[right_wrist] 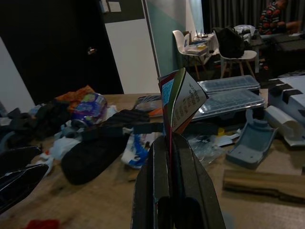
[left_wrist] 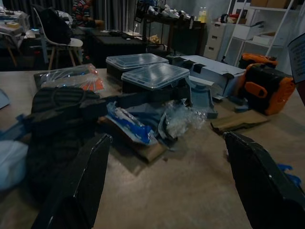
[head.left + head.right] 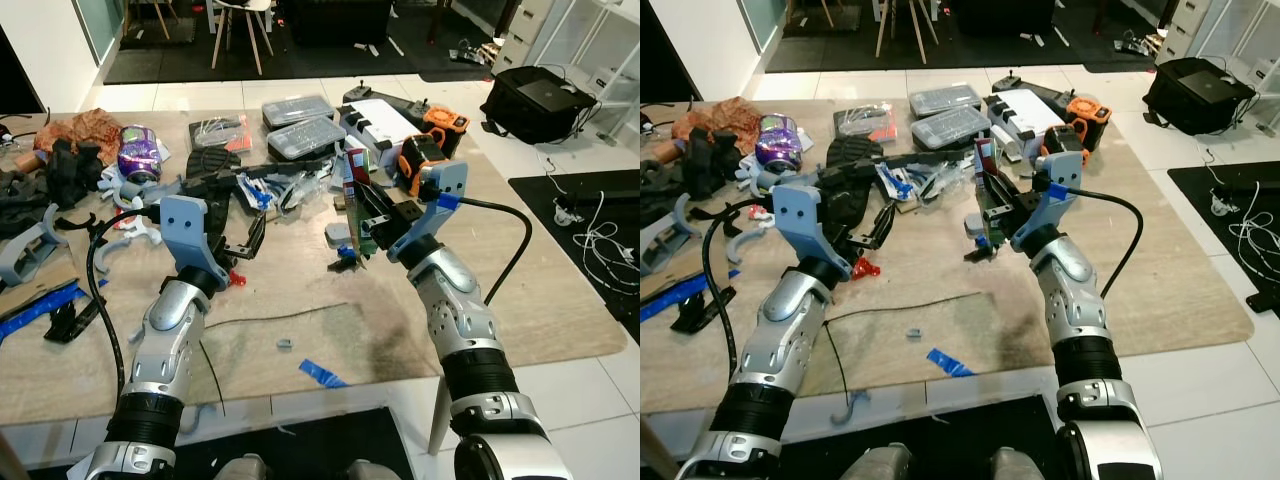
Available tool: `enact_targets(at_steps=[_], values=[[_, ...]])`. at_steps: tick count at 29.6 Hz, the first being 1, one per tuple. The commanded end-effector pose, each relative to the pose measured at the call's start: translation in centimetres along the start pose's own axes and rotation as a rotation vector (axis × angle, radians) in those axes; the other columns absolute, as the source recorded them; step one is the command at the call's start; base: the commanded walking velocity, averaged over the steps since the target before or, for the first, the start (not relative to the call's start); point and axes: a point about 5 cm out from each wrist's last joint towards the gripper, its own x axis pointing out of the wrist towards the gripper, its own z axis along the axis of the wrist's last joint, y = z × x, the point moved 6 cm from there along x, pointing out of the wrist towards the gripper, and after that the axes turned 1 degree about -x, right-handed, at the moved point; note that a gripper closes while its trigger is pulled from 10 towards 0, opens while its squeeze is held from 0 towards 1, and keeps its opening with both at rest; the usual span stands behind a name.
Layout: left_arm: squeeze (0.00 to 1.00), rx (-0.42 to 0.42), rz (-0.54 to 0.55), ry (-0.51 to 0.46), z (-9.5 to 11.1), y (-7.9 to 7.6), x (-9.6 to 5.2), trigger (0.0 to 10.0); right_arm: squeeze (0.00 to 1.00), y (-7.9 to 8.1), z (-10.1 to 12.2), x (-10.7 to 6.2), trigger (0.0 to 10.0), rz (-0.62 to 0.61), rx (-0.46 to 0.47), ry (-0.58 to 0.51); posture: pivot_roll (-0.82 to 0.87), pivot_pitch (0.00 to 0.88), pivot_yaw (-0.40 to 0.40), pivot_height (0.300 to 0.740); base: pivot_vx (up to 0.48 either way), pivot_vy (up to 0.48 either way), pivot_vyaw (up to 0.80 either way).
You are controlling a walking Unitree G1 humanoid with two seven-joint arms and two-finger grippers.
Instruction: Picking trash to rubbish bin
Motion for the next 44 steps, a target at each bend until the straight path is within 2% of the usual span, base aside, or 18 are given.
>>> enact_targets(at_steps=[1, 37, 44], values=[[0.0, 0.022, -0.008, 0.03, -0.52, -0.02, 0.01, 10.0, 0.0, -0.12, -0.18, 0.1, 10.0, -0.004, 0.011, 0.007, 0.03, 0.0, -0.026, 0.74, -0.281, 0.0, 0.0], [0.0, 0.024, -0.014, 0.032, -0.56, -0.09, 0.07, 10.0, 0.0, -0.22, -0.35, 0.21, 10.0, -0.01, 0.019, 0.019, 0.03, 0.0, -0.027, 0.74, -0.288, 0.0, 0.0], [0.0, 0.019, -0.013, 0.035, -0.65, -0.05, 0.09, 10.0, 0.0, -0.2, -0.63, 0.23, 10.0, -0.007, 0.021, 0.036, 0.03, 0.0, -0.03, 0.74, 0.0, 0.0, -0.44]])
